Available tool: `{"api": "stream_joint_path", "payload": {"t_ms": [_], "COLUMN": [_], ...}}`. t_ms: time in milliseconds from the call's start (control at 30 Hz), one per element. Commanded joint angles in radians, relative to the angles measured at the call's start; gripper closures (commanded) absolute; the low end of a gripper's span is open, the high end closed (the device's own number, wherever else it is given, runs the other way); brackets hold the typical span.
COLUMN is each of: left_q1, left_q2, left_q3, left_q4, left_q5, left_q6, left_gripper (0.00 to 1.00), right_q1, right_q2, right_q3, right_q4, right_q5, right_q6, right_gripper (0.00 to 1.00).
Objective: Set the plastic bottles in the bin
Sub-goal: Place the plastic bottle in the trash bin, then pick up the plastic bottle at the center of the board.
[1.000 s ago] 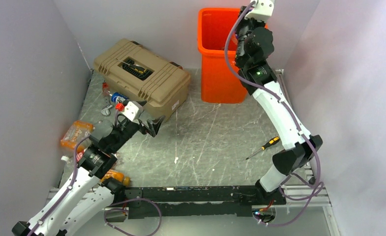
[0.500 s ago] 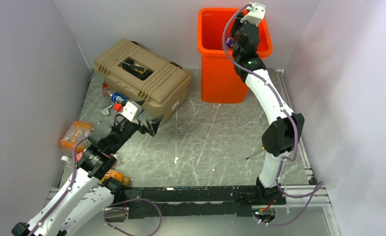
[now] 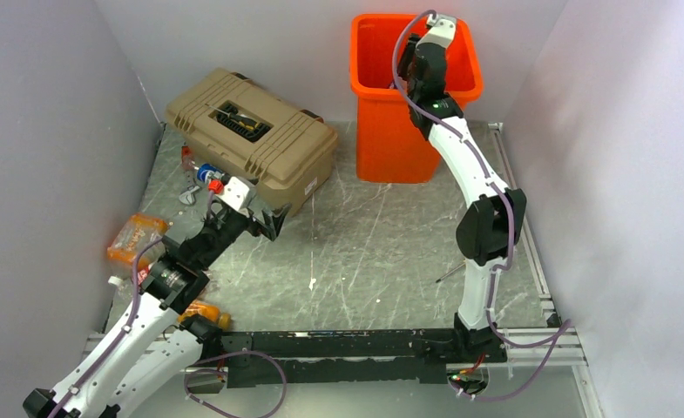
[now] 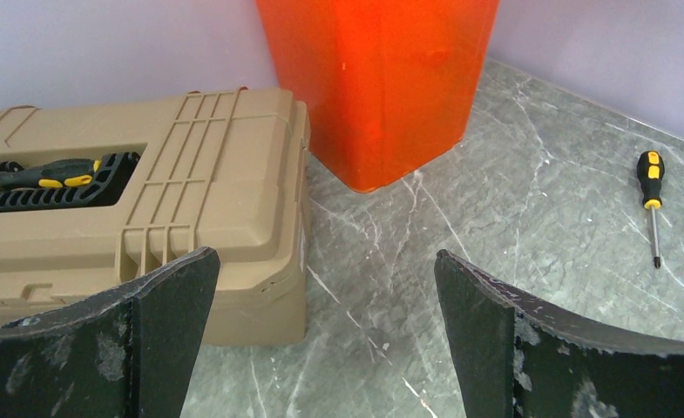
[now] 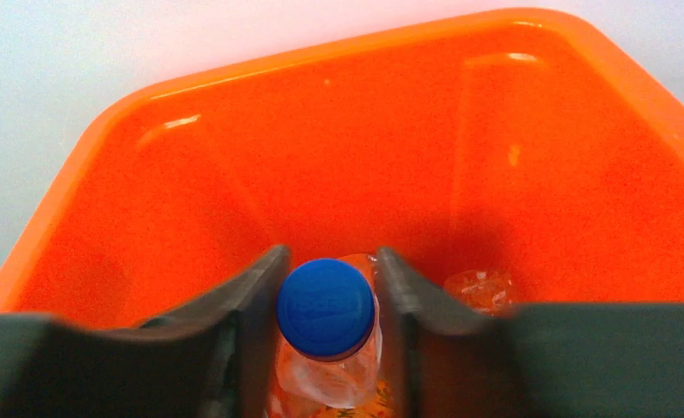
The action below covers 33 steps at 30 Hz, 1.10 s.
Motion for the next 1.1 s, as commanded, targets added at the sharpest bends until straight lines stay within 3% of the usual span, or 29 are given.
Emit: {"api": "stream_joint_path", "payload": {"t_ms": [0, 100, 133, 367, 633, 733, 867, 1067], "left_q1": [0.006, 0.007, 0.007, 0.008, 0.011, 0.011, 0.011, 0.010], "left_q2": [0.003, 0.009, 0.010, 0.011, 0.016, 0.016, -0.001, -0.037], "left_q3": [0.037, 0.039, 0.039, 0.038, 0.038, 0.040, 0.036, 0.016], "left_q4": [0.023, 0.023, 0.024, 0.018, 0.015, 0.011, 0.006, 0.023], "left_q5": [0.005, 0.004, 0.006, -0.018, -0.074, -0.122, -0.226, -0.384], "left_q6": [-0.005, -0.008, -0.008, -0.002, -0.004, -0.005, -0.007, 0.002], "left_gripper": [0.01, 0.00, 0.01, 0.00, 0.01, 0.00, 0.01, 0.01], "right_q1": [-0.013, -0.012, -0.012, 0.004, 0.157, 0.265, 0.372, 0.482], "right_q2": [-0.008, -0.002, -0.001, -0.045, -0.221, -0.322, -0.487, -0.675], "right_q3": [0.043, 0.091, 0.109, 0.225, 0.151, 0.023, -0.264, -0.662], "right_q4": [-0.052, -0.079, -0.088, -0.116, -0.024, 0.052, 0.162, 0.190], "right_q5": [-0.023, -0.029, -0.029, -0.051, -0.023, -0.013, -0.025, 0.019], "right_q6": [0.050, 0.063, 0.067, 0.090, -0.016, -0.073, -0.059, 0.006], "right_gripper": [0.37, 0.07, 0.02, 0.00, 0.00, 0.00, 0.00, 0.00]}}
